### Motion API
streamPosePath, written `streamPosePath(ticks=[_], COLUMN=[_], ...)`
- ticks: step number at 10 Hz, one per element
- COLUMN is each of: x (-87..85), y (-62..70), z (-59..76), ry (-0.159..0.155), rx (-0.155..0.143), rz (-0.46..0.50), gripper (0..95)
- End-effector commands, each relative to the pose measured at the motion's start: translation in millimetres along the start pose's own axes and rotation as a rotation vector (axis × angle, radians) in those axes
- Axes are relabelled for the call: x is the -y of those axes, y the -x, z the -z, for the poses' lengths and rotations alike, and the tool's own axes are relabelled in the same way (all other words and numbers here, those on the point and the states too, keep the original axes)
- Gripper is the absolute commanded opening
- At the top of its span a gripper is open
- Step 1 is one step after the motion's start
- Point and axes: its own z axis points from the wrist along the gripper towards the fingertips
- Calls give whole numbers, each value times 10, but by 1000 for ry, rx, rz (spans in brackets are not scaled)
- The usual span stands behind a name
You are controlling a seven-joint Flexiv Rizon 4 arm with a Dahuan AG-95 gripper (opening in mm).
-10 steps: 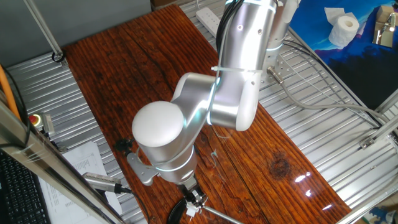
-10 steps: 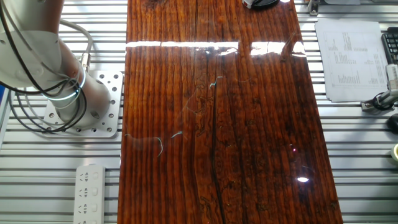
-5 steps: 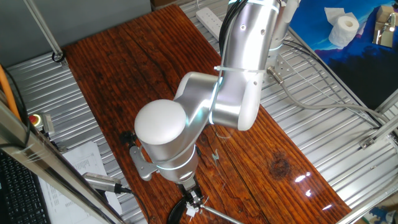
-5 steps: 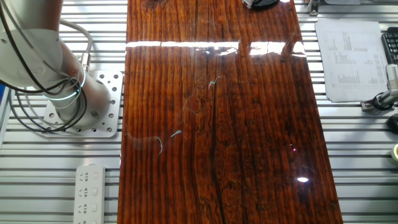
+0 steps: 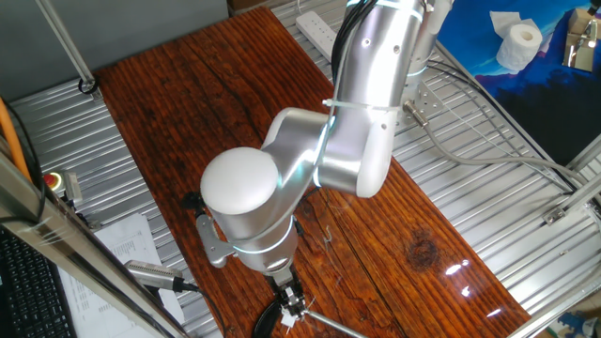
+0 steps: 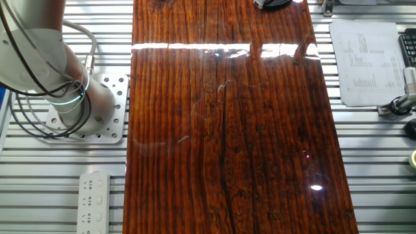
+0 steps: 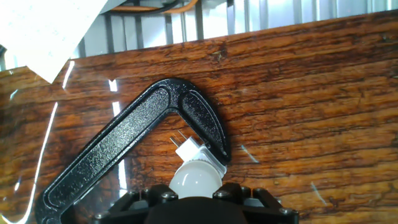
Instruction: Install the light bulb by rotating it
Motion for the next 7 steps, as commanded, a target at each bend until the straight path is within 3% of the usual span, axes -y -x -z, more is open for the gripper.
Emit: streamPosePath(ticks=[1, 2, 4, 6, 7], x=[-6, -16, -66, -144, -173], y=[-5, 0, 32, 59, 68], z=[14, 23, 65, 134, 161], ry=[-25, -35, -86, -93, -141], rx=[7, 10, 5, -10, -17], rz=[42, 67, 240, 366, 430], gripper=[570, 570, 570, 570, 570])
